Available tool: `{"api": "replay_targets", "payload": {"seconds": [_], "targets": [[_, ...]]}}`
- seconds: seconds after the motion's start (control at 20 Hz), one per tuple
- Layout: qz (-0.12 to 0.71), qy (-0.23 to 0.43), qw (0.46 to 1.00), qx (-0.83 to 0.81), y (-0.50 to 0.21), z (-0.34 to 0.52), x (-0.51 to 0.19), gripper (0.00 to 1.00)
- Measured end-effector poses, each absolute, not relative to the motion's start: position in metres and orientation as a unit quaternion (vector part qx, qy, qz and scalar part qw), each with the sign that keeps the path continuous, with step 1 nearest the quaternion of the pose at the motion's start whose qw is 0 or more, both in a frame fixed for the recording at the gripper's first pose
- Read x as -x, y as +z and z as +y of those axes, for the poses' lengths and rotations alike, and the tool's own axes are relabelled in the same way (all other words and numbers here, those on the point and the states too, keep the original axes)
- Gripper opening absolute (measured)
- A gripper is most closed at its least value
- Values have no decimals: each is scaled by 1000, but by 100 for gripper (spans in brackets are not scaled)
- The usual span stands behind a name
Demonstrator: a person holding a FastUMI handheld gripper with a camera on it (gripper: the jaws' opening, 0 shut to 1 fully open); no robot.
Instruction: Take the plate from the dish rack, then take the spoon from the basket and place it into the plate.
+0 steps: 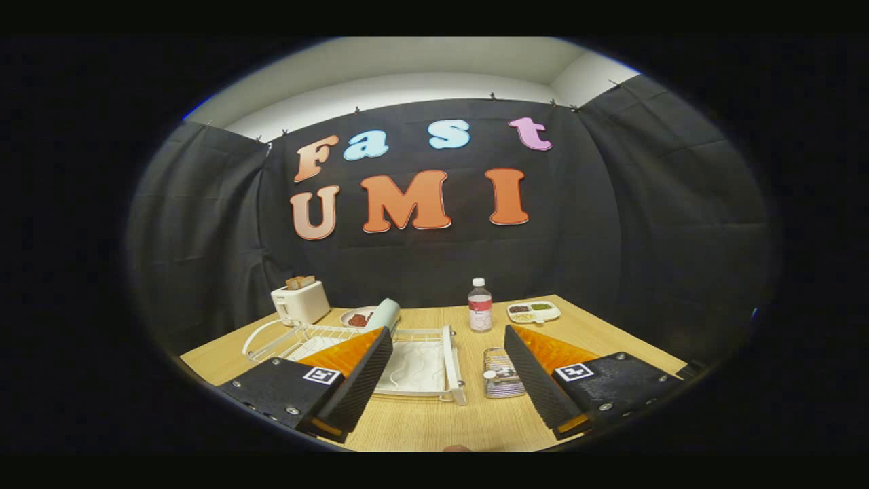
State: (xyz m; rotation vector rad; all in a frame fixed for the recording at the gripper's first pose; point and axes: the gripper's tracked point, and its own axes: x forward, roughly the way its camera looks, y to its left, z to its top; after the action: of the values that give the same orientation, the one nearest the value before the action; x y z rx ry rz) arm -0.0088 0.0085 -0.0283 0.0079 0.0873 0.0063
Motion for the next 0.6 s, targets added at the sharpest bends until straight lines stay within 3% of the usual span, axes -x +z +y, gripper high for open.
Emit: {"api": "replay_targets", "payload": {"seconds": [0.6], "targets": [[44,6,999,-10,-28,13,6,99]]}}
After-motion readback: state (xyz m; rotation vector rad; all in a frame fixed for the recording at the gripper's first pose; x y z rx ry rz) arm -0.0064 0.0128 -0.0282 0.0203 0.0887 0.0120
